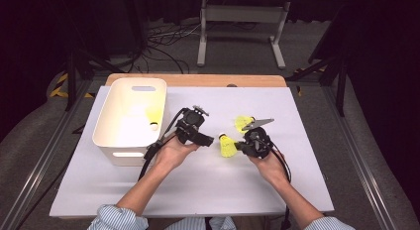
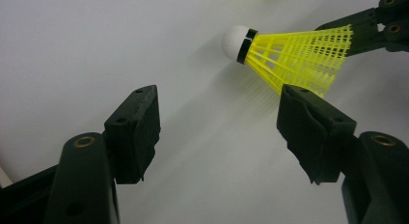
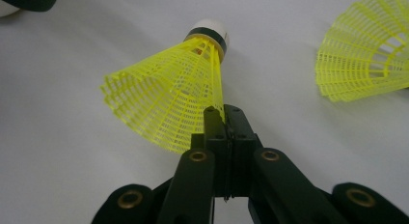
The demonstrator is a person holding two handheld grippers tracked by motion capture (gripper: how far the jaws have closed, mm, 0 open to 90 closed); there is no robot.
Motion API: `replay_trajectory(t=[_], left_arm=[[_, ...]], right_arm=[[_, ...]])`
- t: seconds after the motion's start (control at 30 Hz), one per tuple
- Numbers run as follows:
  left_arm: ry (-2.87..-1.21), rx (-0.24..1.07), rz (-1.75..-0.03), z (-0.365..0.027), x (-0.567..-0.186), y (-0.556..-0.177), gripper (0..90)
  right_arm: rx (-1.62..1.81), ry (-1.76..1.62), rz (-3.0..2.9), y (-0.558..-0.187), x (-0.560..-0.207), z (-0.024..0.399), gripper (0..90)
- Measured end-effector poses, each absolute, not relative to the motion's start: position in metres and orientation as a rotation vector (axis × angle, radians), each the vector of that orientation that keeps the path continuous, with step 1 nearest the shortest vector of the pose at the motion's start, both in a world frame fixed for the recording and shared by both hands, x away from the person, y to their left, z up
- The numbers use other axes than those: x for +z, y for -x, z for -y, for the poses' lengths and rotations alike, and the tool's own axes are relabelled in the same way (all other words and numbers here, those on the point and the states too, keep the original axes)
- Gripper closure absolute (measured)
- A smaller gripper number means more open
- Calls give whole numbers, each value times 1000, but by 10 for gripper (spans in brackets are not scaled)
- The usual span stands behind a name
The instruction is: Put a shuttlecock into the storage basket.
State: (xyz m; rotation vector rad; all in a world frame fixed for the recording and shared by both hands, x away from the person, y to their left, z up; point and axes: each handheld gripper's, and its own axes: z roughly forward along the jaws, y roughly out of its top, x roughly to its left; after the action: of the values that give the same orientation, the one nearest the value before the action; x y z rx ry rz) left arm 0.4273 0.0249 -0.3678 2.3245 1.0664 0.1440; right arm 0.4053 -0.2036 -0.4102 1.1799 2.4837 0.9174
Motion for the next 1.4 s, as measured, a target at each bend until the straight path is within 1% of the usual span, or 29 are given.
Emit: replay_trajectory(t=[0.67,1.4], left_arm=[[-2336,124,-1070,-25,-374,-426,325],[-2362,111,-1089,-20,-385,-429,326]], right_arm=[[881,-1182,-2503,-424,-409,180,900],[895,-1154,-2527,-425,-402,158,900]])
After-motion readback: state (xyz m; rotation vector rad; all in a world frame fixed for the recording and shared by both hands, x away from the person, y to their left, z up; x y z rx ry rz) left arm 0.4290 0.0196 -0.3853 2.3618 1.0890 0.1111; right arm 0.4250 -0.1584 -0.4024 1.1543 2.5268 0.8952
